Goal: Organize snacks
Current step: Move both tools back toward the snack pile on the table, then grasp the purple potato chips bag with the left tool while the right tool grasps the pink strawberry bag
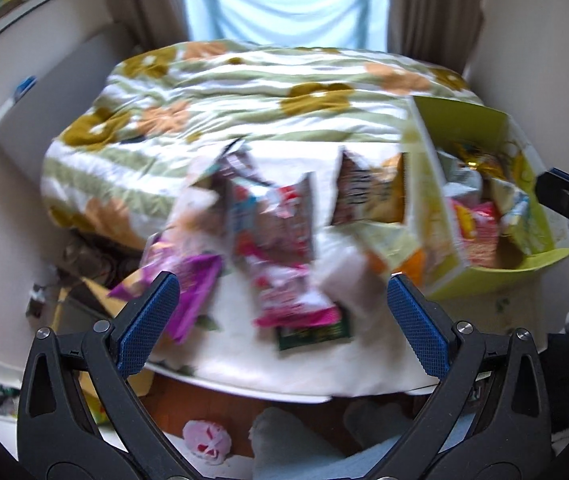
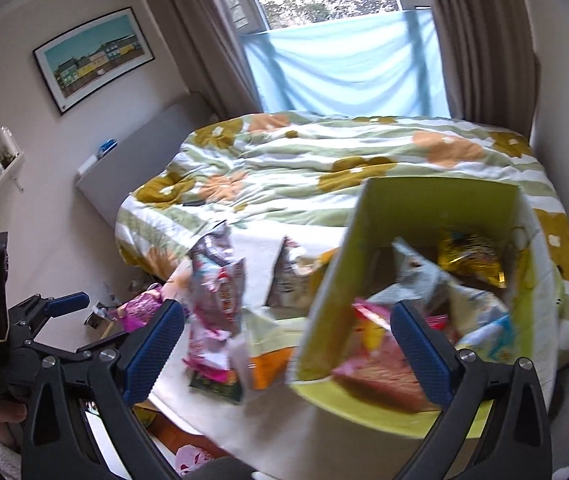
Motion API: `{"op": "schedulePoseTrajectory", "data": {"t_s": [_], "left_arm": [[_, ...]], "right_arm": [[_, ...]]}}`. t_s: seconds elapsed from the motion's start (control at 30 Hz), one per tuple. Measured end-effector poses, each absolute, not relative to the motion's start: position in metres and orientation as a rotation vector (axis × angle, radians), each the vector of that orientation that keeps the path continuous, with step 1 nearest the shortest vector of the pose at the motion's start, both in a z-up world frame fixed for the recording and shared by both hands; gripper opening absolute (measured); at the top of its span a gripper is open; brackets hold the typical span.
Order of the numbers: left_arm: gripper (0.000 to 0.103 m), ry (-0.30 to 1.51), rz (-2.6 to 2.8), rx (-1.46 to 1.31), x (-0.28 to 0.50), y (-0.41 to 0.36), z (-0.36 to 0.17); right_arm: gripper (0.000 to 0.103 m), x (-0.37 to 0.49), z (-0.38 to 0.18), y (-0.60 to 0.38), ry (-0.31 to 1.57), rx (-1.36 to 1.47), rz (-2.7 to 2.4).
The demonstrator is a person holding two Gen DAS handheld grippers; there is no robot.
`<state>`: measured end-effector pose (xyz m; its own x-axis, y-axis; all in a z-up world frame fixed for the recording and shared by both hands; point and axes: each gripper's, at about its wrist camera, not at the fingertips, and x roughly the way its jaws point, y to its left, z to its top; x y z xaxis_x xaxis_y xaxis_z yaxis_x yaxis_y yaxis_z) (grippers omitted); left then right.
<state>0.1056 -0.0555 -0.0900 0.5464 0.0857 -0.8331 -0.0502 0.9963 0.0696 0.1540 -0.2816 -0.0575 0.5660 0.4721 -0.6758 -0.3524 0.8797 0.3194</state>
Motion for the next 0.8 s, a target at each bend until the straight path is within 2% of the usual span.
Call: {"op": "schedulePoseTrajectory", "data": {"t_s": [0.37,0.6,0.8], "left_arm": [[0.102,1.060,0.041,0.040,0.103,0.074,-0.117],[0.102,1.118,-0.083,0.068,0.133,0.106,-0.143],[0.102,1.191,-0.139,0.140,0.161,0.109,-0.190]], "right_arm": [[0.103,0.142,-0.078,-0.186,0.902,0.182,0.406],[0.103,0.136,-0.108,-0.130,0.950,0.208,0.330],[0.103,0.132,-0.138,-0.107,0.985,0.198,0.236]]}}
